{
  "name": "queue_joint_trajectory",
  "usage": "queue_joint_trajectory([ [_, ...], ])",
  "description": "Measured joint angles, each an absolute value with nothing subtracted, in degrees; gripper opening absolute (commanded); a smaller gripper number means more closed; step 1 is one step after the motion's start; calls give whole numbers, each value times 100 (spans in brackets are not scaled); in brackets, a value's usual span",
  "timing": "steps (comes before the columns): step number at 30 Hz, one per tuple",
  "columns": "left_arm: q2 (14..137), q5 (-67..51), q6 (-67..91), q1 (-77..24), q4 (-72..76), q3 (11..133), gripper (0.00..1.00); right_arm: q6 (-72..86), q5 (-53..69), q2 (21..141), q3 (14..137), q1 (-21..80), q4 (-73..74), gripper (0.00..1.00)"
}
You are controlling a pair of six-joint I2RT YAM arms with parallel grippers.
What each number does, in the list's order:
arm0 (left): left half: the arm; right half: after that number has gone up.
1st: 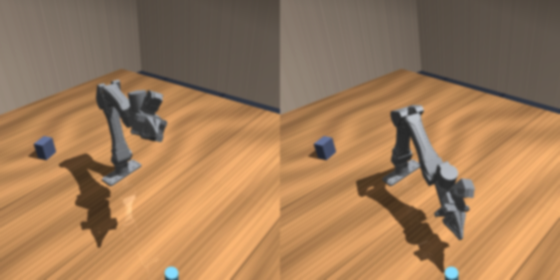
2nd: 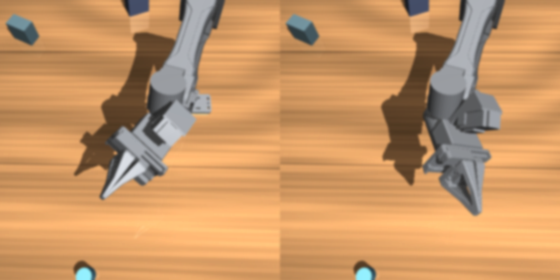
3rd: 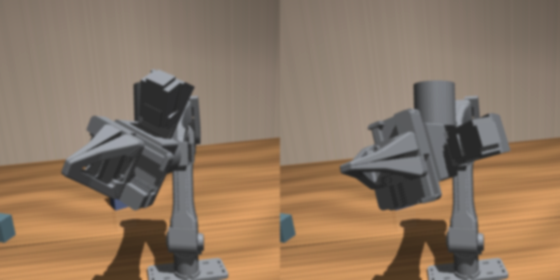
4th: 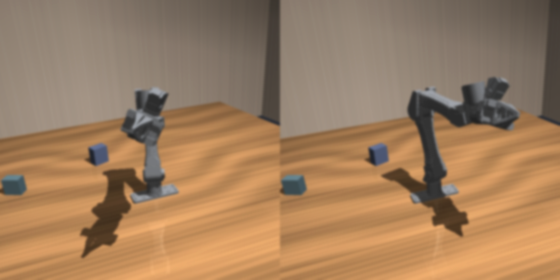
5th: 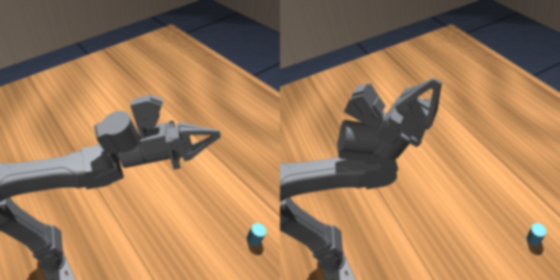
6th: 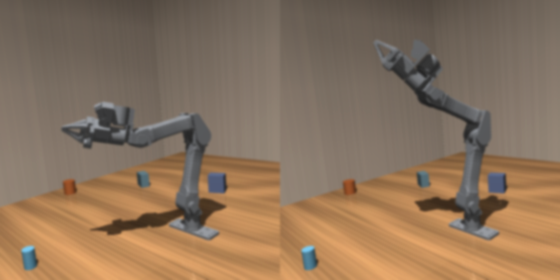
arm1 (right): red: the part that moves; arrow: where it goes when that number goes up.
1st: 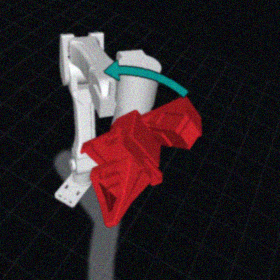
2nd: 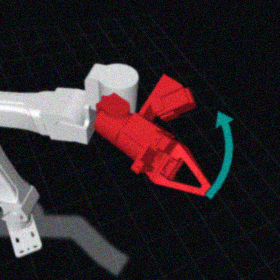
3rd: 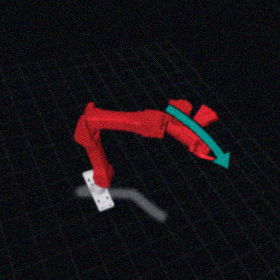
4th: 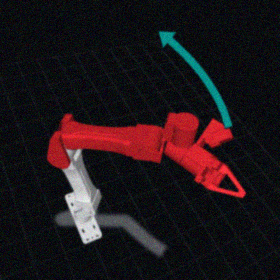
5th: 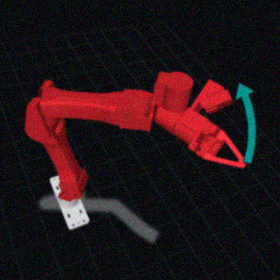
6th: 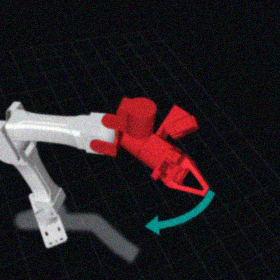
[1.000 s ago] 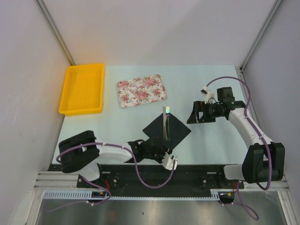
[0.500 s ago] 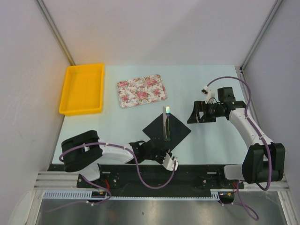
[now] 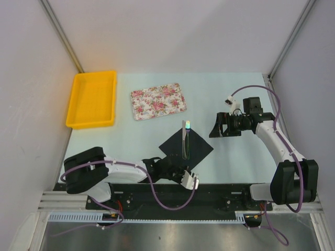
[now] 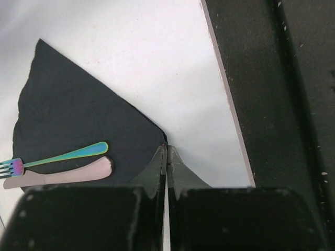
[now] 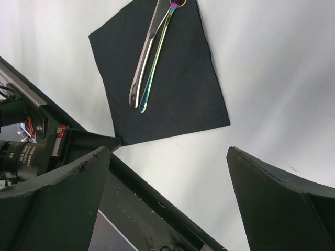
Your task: Place the utensils on the paper napkin and roll it up
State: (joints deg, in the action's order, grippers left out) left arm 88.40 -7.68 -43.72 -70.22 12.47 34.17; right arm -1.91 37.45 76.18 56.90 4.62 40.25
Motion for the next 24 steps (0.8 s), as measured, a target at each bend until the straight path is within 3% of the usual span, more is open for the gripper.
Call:
queue_joint_trajectory([
  [11,8624,-939,-3894,-6921,814,3706,0,-189,3736,7618,5690,462,3999,100],
  [24,8860,-1376,-3339,-6005,489,4652,0,-82,3935,7616,5561,464,3785,100],
])
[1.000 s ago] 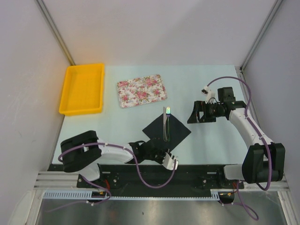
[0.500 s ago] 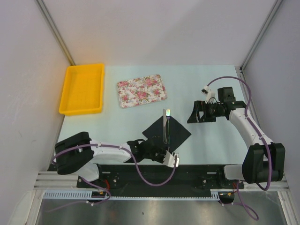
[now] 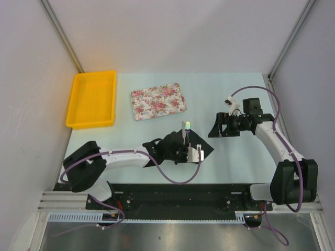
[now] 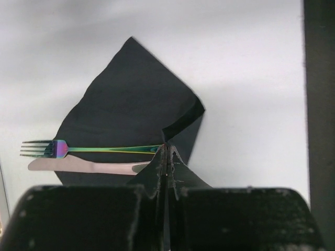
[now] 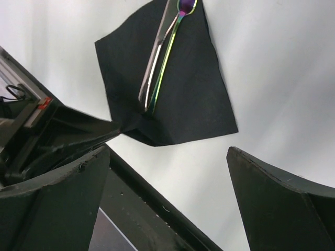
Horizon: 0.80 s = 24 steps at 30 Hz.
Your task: Place the utensils on the paper napkin and roll it up
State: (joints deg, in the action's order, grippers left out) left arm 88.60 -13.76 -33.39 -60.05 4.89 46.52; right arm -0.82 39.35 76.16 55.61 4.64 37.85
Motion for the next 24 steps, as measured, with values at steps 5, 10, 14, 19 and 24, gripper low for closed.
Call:
queue_joint_trajectory([
  [5,9192,-1509,-3183,-5714,362,4908,0,36,4117,7664,5516,493,3699,100],
  [10,9472,-1546,-2991,-5498,325,5015,0,248,4174,7832,5443,534,3520,96],
  [14,9710,-1535,-2783,-5378,298,5089,0,600,4270,7776,5129,554,3170,80],
  [19,9946,-1490,-2536,-5269,255,5229,0,1070,4530,7756,4755,720,2746,55],
  [24,10053,-1448,-2377,-5212,237,5290,0,1376,4768,8023,4580,923,2388,53],
])
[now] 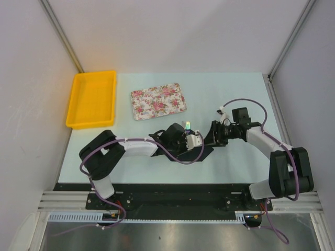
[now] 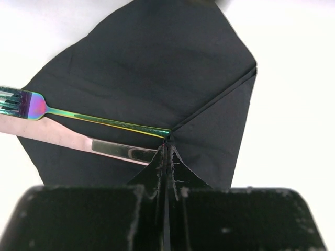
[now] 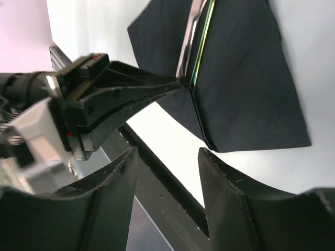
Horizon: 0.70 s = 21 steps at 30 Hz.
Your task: Place the utensils on the paper napkin and roll it up
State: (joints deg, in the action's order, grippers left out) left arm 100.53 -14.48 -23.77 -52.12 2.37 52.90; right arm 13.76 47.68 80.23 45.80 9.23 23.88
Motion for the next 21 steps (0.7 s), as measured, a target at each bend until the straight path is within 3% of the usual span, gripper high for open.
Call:
queue_joint_trajectory([
  [15,10226,-1387,-2115,-5096,281,5406,0,1824,4963,8667,4322,1476,1822,28],
  [21,10294,-1389,-2088,-5081,287,5465,0,1927,4984,8965,4296,1651,1730,25],
])
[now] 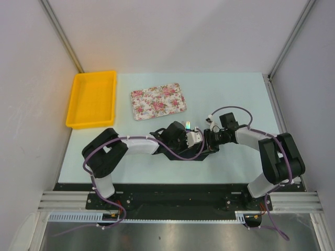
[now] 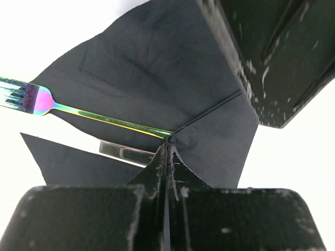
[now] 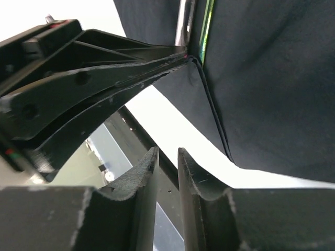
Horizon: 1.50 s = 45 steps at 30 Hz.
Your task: Place the utensils on the paper napkin and roll it up
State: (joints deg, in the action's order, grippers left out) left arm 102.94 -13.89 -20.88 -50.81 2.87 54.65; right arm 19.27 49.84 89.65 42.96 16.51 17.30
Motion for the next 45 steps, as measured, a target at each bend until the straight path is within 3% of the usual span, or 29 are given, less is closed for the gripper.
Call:
queue_joint_trajectory([
  [10,10320,-1391,-2088,-5081,285,5487,0,1940,4919,9682,4377,1955,1678,14],
  [14,10324,-1406,-2082,-5081,283,5489,5,1922,4748,9861,4477,2104,1684,8],
  [18,10350,-1476,-1975,-5052,185,5575,20,1911,4534,10068,4611,2196,1699,4],
  [22,10339,-1754,-1667,-4871,-82,5732,44,1914,4491,10237,4689,2204,1774,2],
  [25,10154,-2128,-1337,-4506,-318,5734,52,1933,4488,10265,4729,2202,1833,1],
  [32,9170,-3533,-296,-3583,-464,5568,43,1951,4508,10291,4740,2200,1846,0],
  [34,9015,-3994,141,-3603,-274,5391,33,1951,4506,10291,4740,2200,1846,0],
  [39,9299,-4665,1175,-3697,183,5039,17,1951,4506,10291,4740,2200,1848,0],
  [45,9843,-4831,1780,-3697,298,5024,10,1951,4504,10291,4740,2189,1850,0],
])
